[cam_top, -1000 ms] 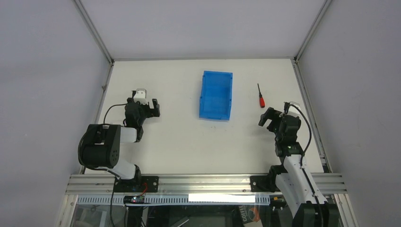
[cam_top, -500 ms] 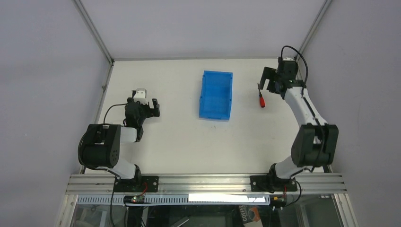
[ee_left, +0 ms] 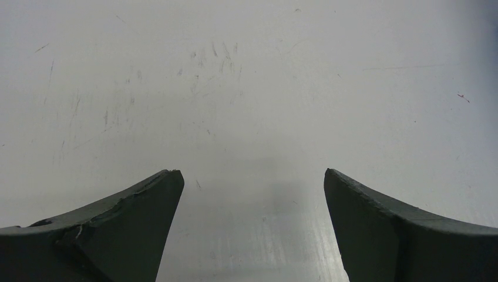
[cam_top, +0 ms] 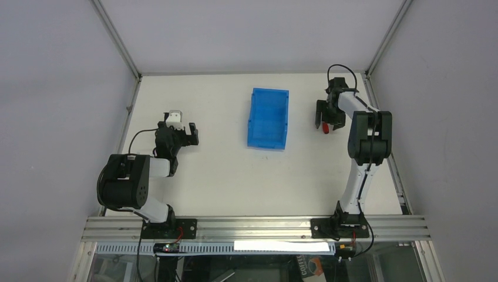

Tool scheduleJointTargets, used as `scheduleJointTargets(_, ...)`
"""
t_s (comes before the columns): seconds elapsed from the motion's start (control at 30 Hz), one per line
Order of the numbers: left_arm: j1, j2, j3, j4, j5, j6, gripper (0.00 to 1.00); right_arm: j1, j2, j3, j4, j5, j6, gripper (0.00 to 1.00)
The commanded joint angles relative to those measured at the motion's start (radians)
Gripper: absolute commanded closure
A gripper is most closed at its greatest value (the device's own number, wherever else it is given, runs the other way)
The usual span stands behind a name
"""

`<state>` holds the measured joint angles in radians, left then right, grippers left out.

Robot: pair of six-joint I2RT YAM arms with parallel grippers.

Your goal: Put the screwdriver in the bin

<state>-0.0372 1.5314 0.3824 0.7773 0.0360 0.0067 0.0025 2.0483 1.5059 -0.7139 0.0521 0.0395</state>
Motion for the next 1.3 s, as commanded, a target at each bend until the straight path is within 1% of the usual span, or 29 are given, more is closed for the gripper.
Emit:
scheduleJointTargets(0.0,0.006,-0.024,-0.002,0.03,0.021,-0.02,0.01,0.001,0.023,0.038,-0.02,0.005,-0.027,0.4)
scheduleJointTargets(0.03,0.006,-0.025,-0.002,0.03,0.021,-0.02,0.01,0.001,0.025,0.039,-0.021,0.004,-0.026,0.57)
scheduleJointTargets(0.07,0.007,-0.024,-0.002,0.03,0.02,-0.019,0.01,0.001,0.024,0.038,-0.019,0.007,-0.024,0.69)
scheduleJointTargets(0.13,0.007,-0.025,-0.002,0.03,0.02,-0.02,0.01,0.001,0.013,0.039,-0.018,0.012,-0.023,0.87)
scheduleJointTargets(0.17,0.007,-0.024,-0.001,0.03,0.021,-0.019,0.01,0.001,0.005,0.041,-0.019,0.012,-0.019,0.92)
scheduleJointTargets(0.27,0.007,-0.024,-0.002,0.031,0.02,-0.019,0.01,0.001,-0.033,0.056,-0.031,0.023,-0.01,1.0)
scheduleJointTargets(0.47,0.006,-0.024,-0.002,0.03,0.021,-0.019,0.01,0.001,-0.113,0.135,-0.126,0.031,-0.002,1.0)
scheduleJointTargets(0.63,0.007,-0.025,-0.002,0.03,0.021,-0.02,0.01,0.003,-0.195,0.172,-0.211,-0.006,0.05,0.99)
scheduleJointTargets(0.77,0.006,-0.025,-0.002,0.031,0.019,-0.019,0.01,0.05,-0.268,0.206,-0.259,-0.01,0.111,0.98)
scheduleJointTargets(0.93,0.006,-0.024,-0.002,0.03,0.021,-0.019,0.01,0.143,-0.331,0.28,-0.29,-0.008,0.184,0.97)
scheduleJointTargets(1.03,0.006,-0.024,-0.002,0.03,0.02,-0.02,0.01,0.223,-0.354,0.314,-0.286,-0.013,0.217,0.95)
scheduleJointTargets(1.13,0.007,-0.024,-0.002,0.03,0.021,-0.02,0.01,0.307,-0.359,0.321,-0.246,-0.061,0.247,0.94)
scheduleJointTargets(1.2,0.007,-0.025,-0.002,0.03,0.02,-0.02,0.01,0.364,-0.355,0.318,-0.2,-0.116,0.264,0.93)
scheduleJointTargets(1.27,0.006,-0.024,-0.002,0.03,0.021,-0.019,0.01,0.423,-0.335,0.314,-0.15,-0.135,0.281,0.93)
